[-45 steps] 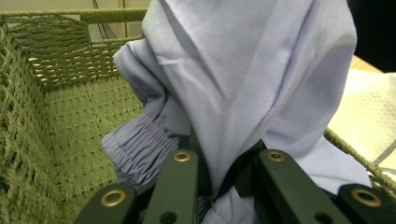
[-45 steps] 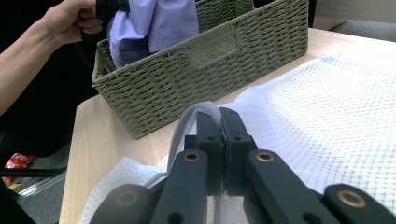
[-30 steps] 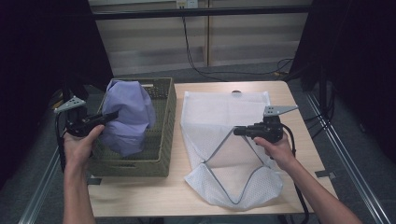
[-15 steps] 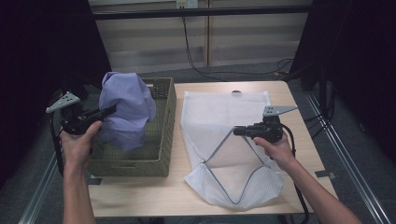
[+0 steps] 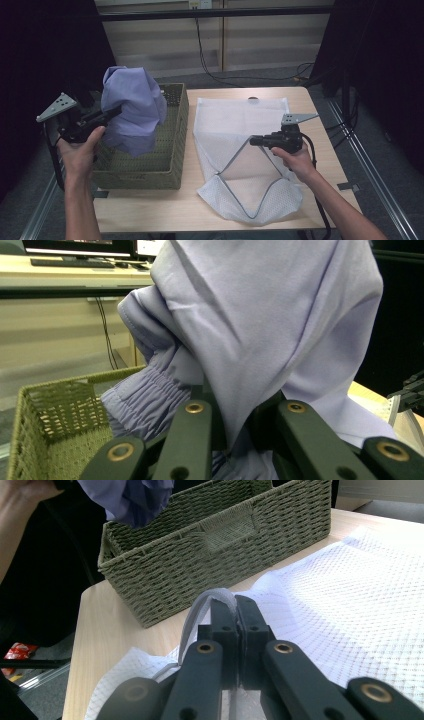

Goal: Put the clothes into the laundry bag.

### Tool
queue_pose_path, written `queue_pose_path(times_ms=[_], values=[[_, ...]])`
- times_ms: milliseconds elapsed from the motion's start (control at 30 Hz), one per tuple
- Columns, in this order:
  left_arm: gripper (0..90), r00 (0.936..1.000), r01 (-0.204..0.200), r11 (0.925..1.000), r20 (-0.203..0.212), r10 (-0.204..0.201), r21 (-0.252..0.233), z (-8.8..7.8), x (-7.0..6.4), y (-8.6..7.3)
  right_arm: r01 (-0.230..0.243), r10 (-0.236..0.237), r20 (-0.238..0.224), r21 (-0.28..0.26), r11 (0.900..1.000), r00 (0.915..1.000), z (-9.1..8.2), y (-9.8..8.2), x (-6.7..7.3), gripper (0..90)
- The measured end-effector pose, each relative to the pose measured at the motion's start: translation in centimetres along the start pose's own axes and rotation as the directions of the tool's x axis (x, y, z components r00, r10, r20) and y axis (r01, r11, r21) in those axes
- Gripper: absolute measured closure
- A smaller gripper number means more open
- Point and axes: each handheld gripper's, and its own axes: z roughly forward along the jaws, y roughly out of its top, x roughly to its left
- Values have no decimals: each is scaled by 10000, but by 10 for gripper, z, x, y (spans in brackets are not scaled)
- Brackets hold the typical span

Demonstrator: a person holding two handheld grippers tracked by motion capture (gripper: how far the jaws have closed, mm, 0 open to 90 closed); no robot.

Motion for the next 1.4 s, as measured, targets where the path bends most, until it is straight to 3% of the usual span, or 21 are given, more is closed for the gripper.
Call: queue_pose_path(times_ms=[200,333,567,667,1000,1400], values=[[820,9996,-134,9987,230,145,-499,-7,-8,8,23,-23,-26,12,10000,10000,0,0,1,888],[818,9993,-365,9970,51,369,-689,-10,-11,11,23,-23,-31,8,10000,10000,0,0,1,888],[818,9991,-372,9928,162,392,-1135,-15,-20,17,4,-4,-34,5,10000,10000,1,0,1,888],[815,9980,-623,9918,24,630,-1115,-15,-26,20,17,-17,-36,-1,10000,10000,1,0,1,888],[816,9954,-745,9876,493,820,-1379,-11,-43,28,23,-23,-27,-4,10000,10000,0,0,1,888],[816,9827,-1131,9838,1308,1314,-1390,2,-66,33,11,-11,-33,1,10000,10000,0,0,0,888]])
